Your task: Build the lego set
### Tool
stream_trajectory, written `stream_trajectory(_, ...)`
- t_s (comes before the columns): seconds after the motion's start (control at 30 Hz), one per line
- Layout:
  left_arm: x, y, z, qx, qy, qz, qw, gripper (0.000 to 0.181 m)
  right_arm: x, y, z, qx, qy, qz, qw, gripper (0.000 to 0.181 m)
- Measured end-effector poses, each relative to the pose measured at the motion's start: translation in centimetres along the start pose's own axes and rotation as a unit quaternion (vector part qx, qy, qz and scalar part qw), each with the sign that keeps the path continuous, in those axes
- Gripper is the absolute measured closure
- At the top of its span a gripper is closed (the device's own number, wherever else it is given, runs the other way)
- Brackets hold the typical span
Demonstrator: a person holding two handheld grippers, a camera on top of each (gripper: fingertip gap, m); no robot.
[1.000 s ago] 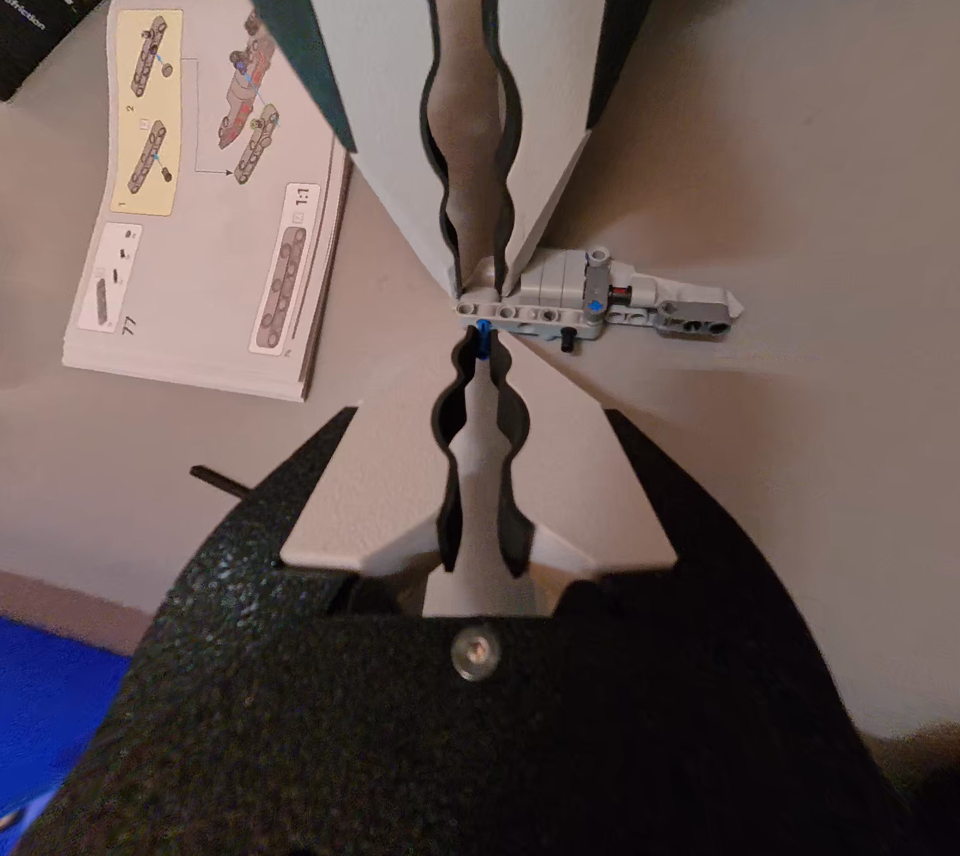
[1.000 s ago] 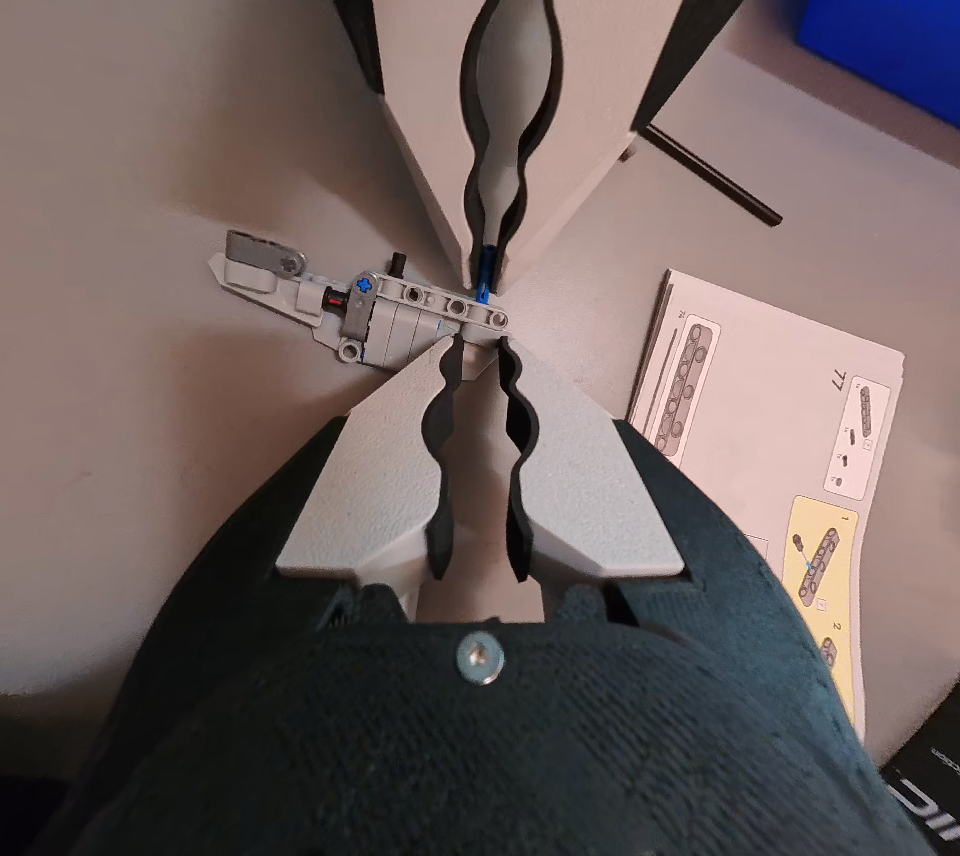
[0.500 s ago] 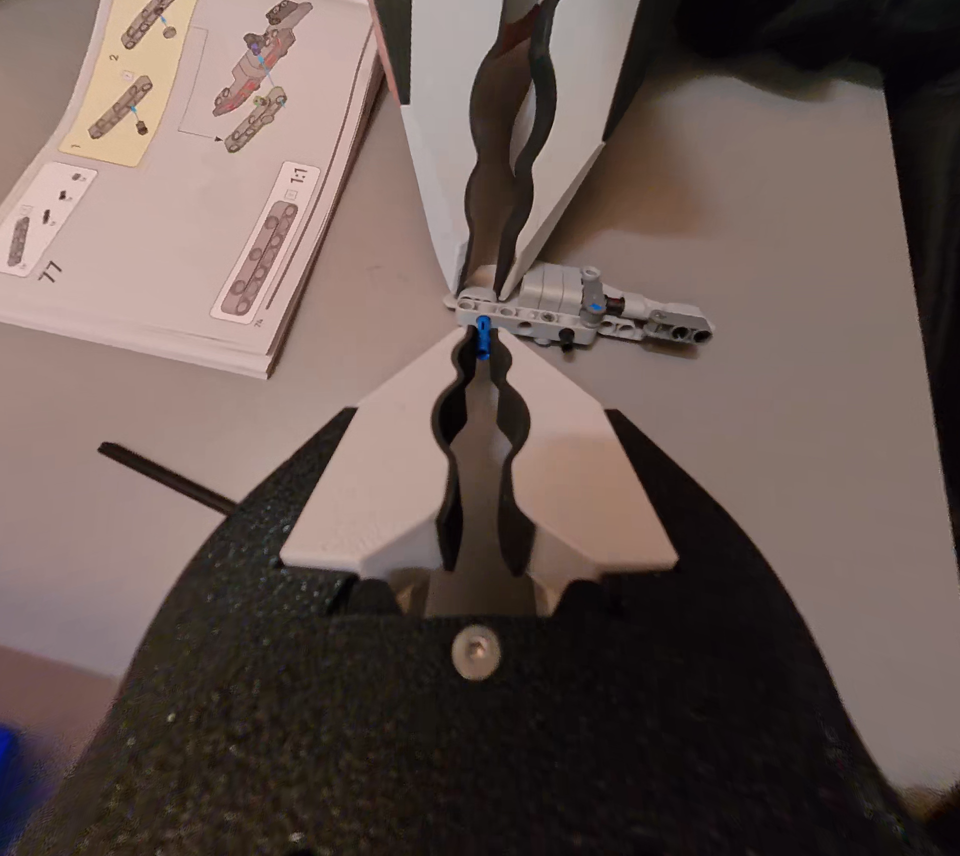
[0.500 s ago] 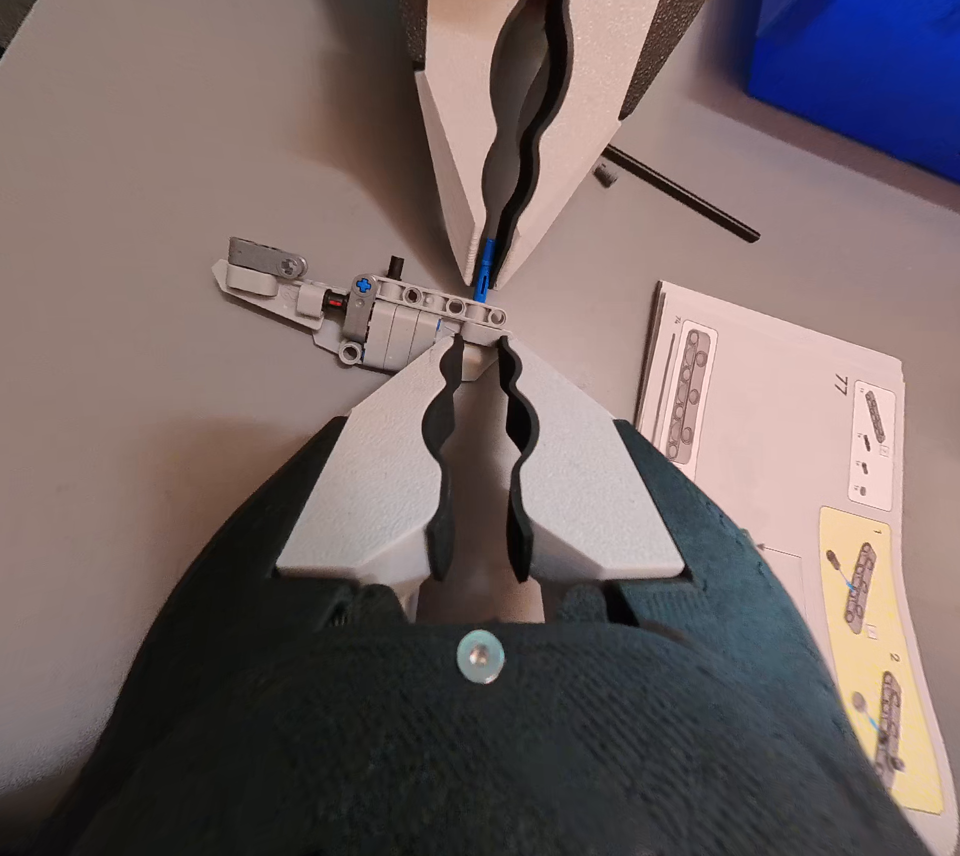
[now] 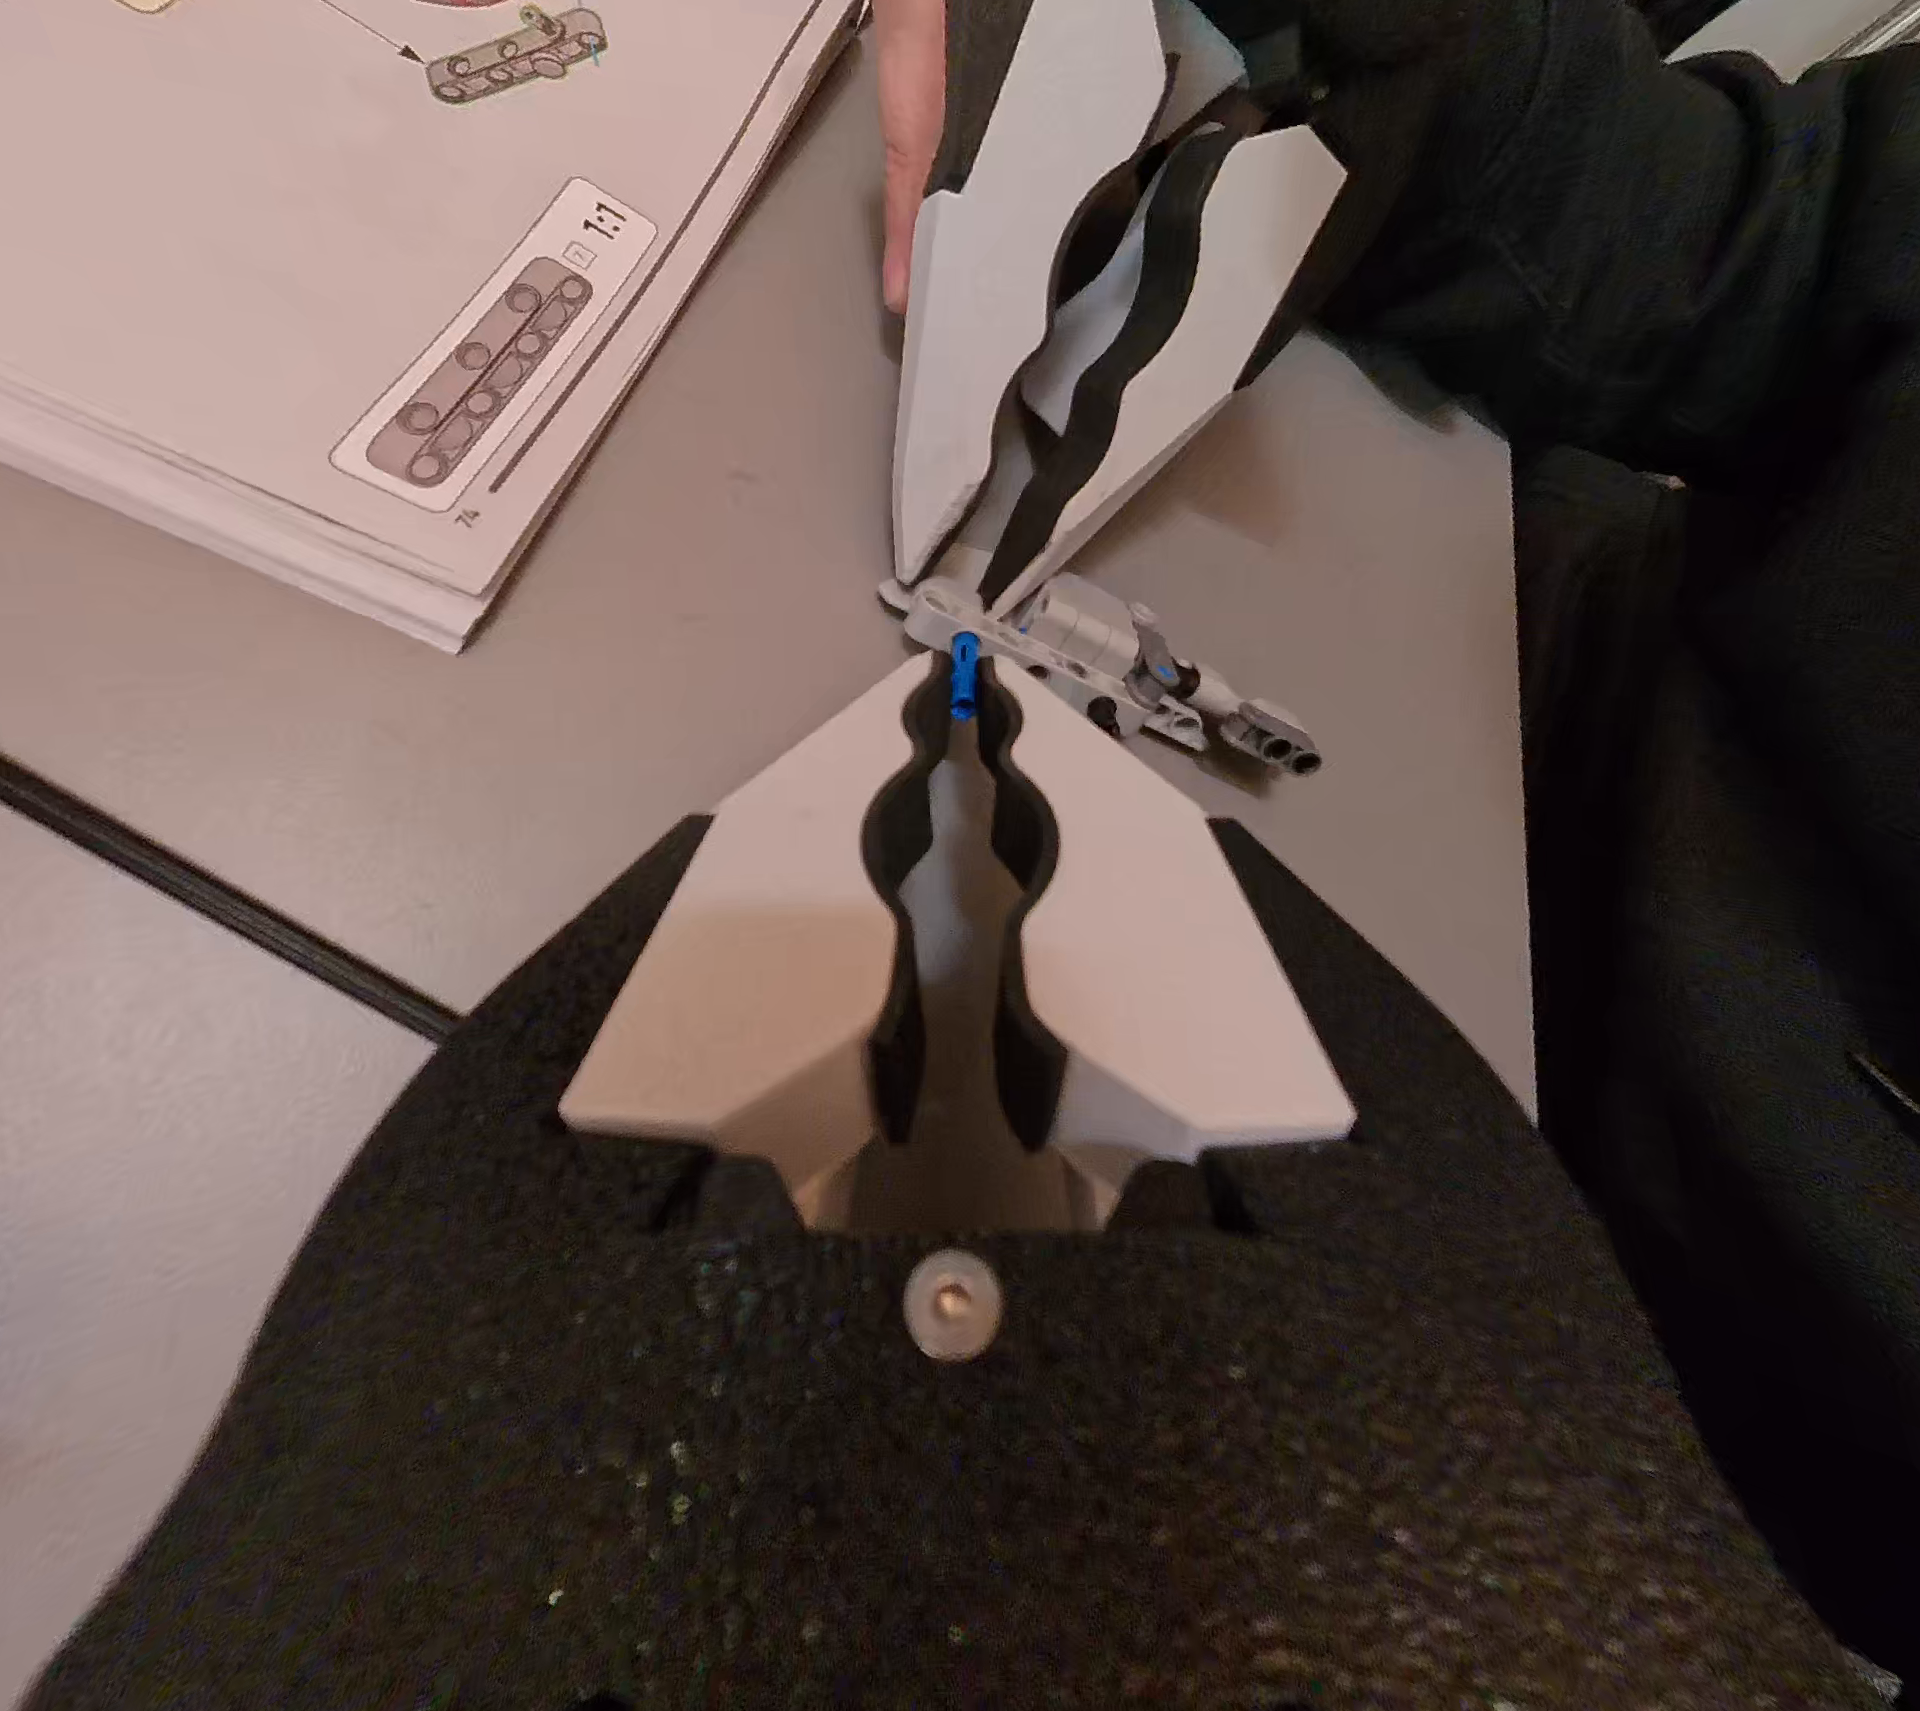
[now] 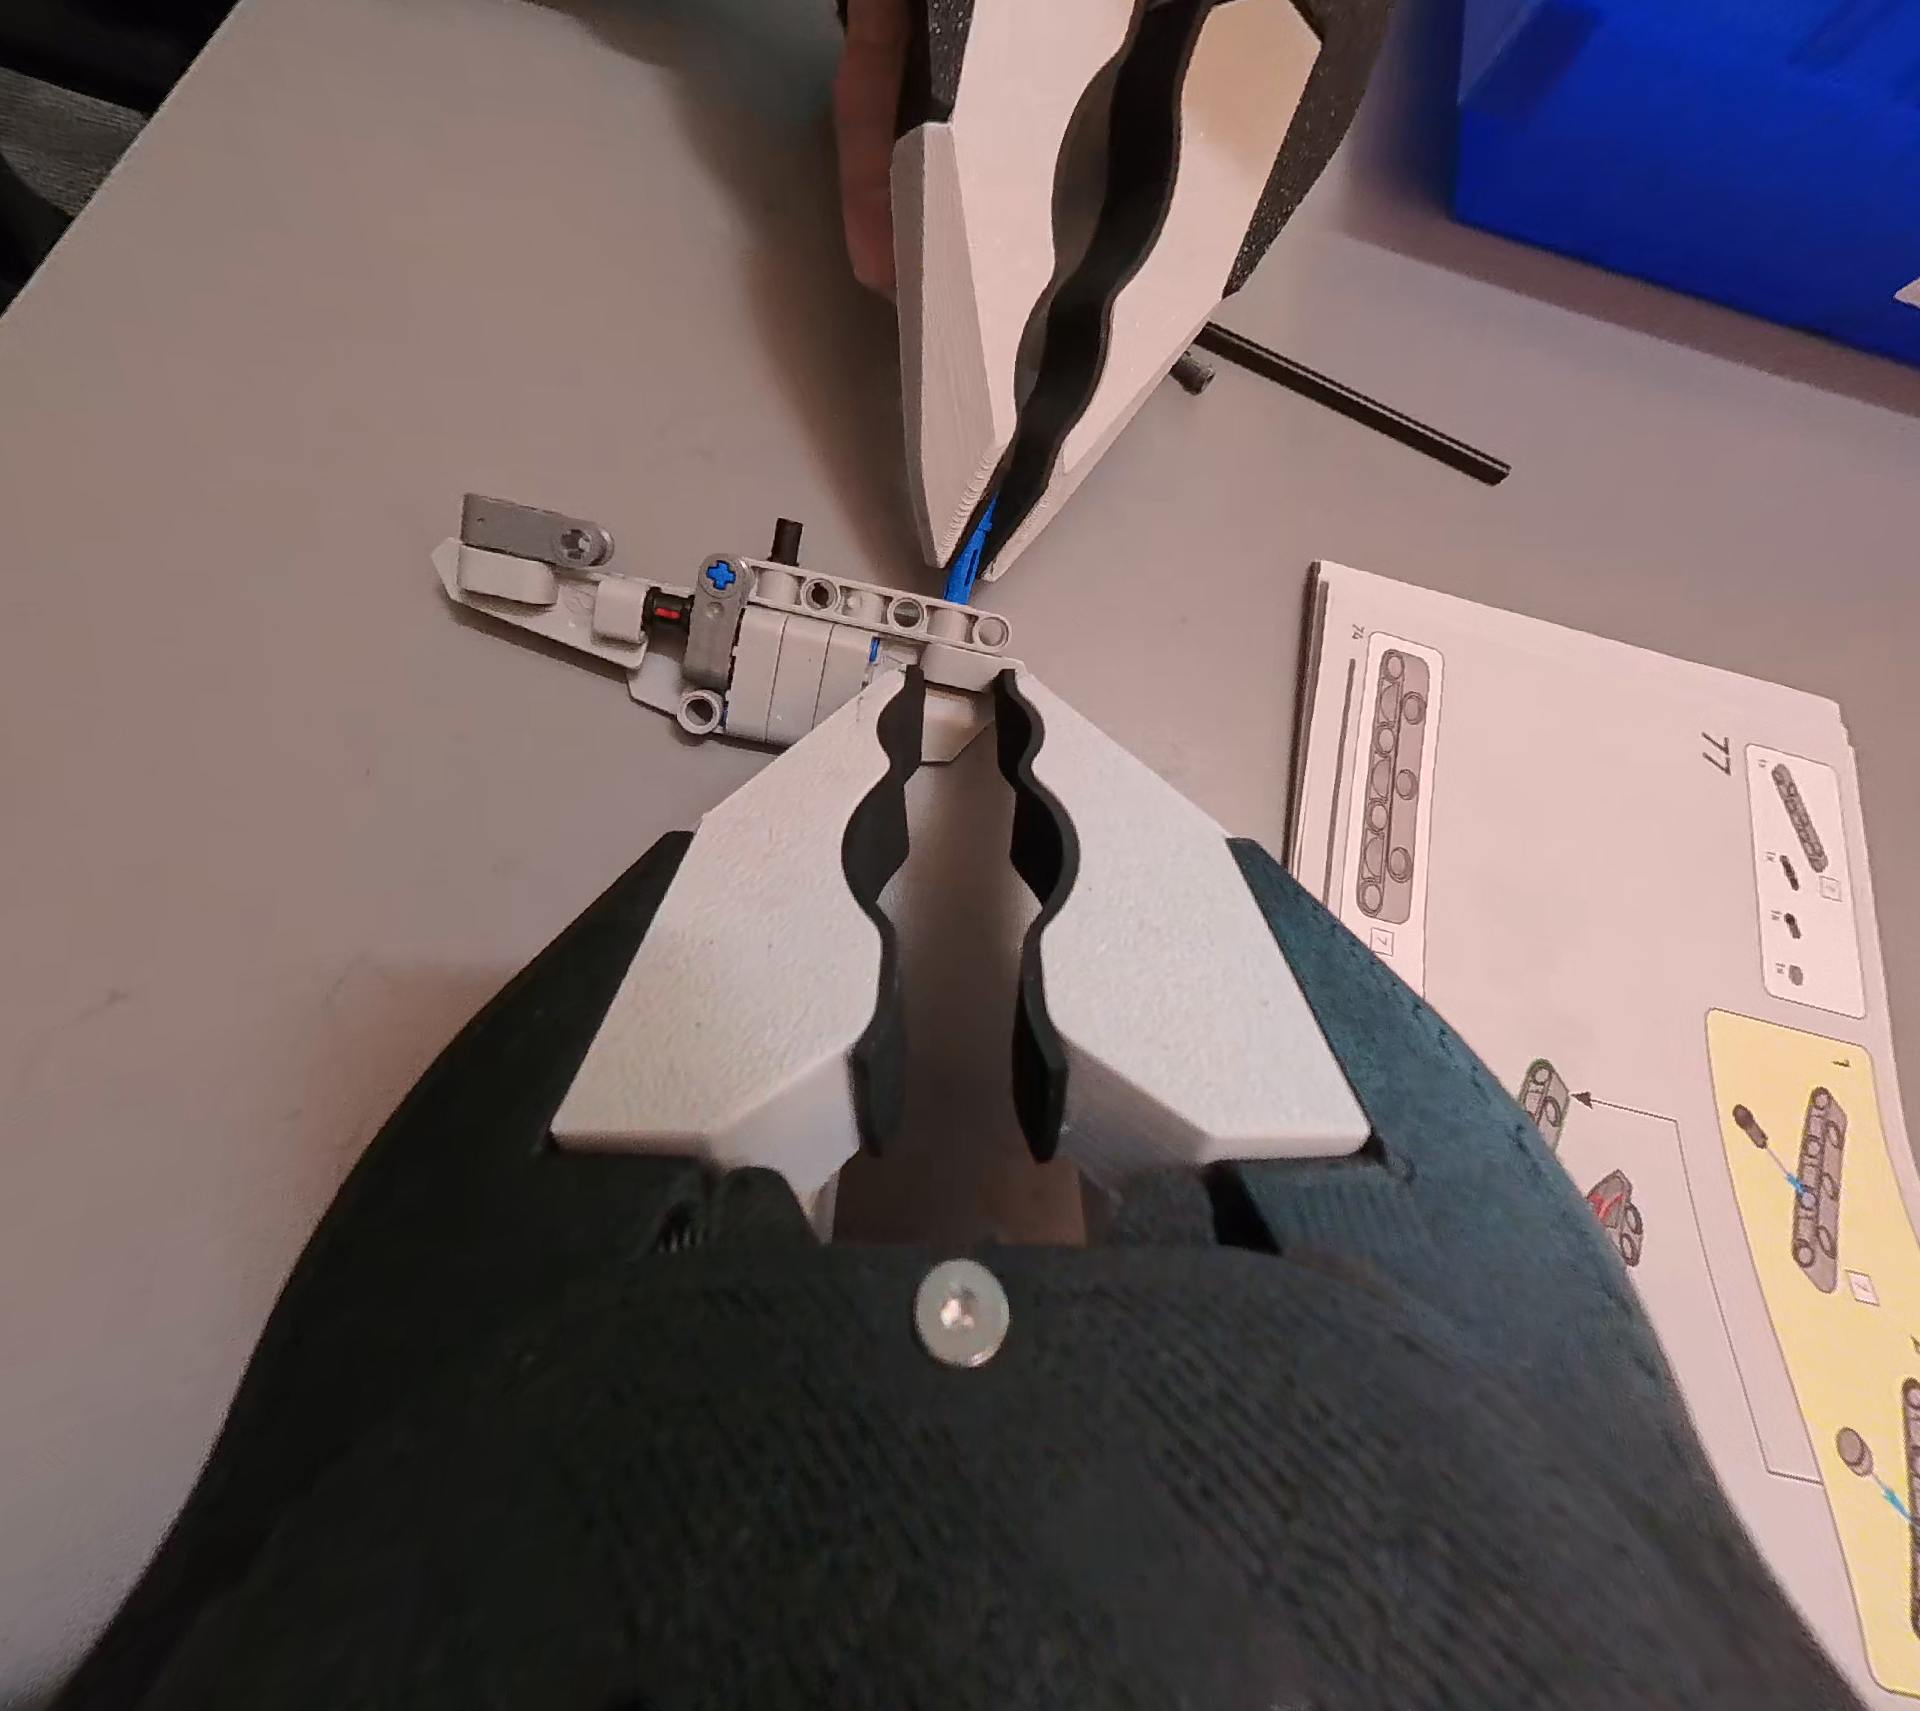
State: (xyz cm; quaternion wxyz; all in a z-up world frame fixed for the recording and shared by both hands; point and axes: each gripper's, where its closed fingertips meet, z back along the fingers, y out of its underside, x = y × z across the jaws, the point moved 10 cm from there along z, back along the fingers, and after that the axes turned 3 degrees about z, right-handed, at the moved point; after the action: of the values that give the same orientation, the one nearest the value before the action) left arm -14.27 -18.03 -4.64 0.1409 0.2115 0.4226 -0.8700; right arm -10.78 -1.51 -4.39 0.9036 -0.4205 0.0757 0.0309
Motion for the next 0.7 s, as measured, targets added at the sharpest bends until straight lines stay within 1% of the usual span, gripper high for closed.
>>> stream_trajectory(0.03,-0.01,-0.01,0.00,0.000,0.000,0.000,1.000,0.179,0.01,-0.01,-0.01,0.000,0.000,0.000,1.000,0.169)
stream_trajectory(0.33,0.16,-0.07,-0.03,0.001,0.008,0.008,1.000,0.179,-0.10,-0.02,-0.06,0.000,-0.005,-0.005,1.000,0.169)
stream_trajectory(0.47,0.64,0.22,-0.31,-0.008,0.041,0.089,0.995,0.179,0.00,-0.02,-0.06,0.001,0.002,0.002,1.000,0.169)
stream_trajectory(0.57,0.38,0.30,-0.52,-0.013,0.028,0.099,0.995,0.179,0.09,-0.03,-0.07,0.001,0.007,0.007,1.000,0.168)
stream_trajectory(0.7,0.12,0.27,-0.53,-0.014,0.012,0.082,0.996,0.179,0.03,-0.01,-0.08,0.001,0.004,0.004,1.000,0.169)
